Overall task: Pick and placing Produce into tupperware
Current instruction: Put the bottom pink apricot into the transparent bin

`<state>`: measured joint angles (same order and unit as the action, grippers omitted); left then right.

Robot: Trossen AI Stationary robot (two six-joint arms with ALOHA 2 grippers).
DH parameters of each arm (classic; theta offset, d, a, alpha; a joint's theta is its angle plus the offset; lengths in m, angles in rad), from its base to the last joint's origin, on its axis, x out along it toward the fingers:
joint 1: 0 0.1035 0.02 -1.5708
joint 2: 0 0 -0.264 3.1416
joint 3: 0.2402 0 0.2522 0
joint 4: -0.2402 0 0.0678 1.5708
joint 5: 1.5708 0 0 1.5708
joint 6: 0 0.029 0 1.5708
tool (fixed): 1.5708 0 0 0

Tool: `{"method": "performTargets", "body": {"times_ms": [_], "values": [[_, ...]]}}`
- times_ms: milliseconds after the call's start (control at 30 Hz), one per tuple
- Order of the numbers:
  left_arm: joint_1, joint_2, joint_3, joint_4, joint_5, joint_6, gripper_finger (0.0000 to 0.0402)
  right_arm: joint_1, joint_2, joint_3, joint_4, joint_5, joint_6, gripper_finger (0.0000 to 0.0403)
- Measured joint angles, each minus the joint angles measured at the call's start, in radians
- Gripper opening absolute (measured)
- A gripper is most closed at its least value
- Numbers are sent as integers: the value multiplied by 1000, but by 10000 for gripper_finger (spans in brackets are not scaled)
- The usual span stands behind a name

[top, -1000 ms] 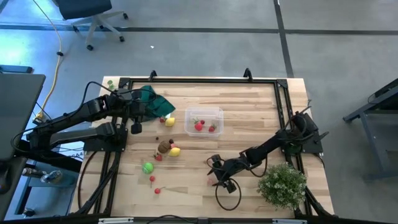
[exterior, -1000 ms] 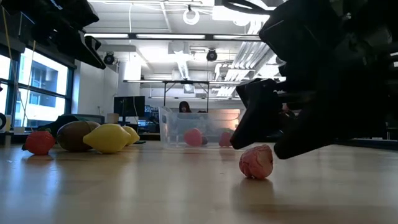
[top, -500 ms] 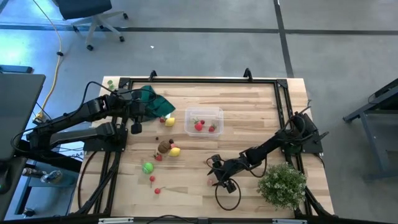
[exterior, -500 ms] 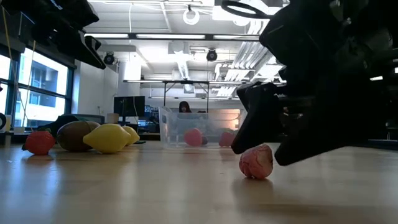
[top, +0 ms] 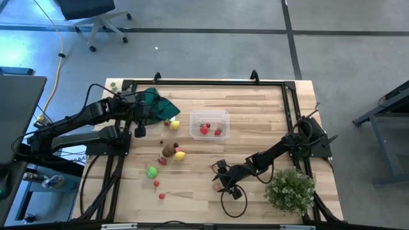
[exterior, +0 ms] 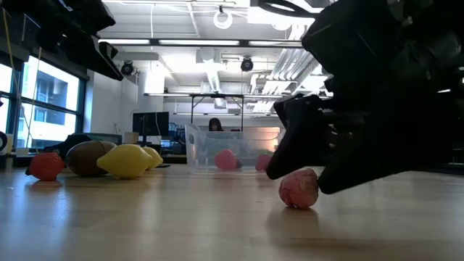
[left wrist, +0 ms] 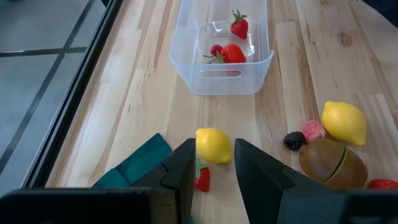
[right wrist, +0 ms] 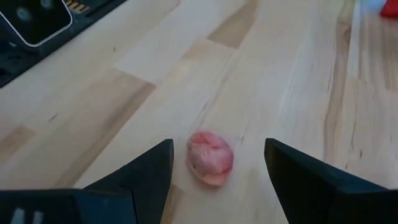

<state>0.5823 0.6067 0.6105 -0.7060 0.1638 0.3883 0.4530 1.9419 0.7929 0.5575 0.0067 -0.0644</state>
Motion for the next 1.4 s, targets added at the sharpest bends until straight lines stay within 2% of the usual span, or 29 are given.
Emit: {"method": "performTargets", "body": {"times_ms": [200, 500, 933, 1233, 1400], "values": [[0, 0, 0, 0, 0, 0, 99, 2, 2, 0, 0, -12, 6, 241], [0, 0, 0, 0, 0, 0, 99, 6, 2, 0, 0, -34, 13, 214], [0, 0, 0, 0, 0, 0, 99, 6, 44, 2, 52, -14, 41, 213], [0, 0, 0, 0, 0, 0, 99, 6, 44, 19, 12, -11, 38, 211], [0, 0, 0, 0, 0, 0, 99, 6, 44, 19, 2, -25, 63, 189]]}}
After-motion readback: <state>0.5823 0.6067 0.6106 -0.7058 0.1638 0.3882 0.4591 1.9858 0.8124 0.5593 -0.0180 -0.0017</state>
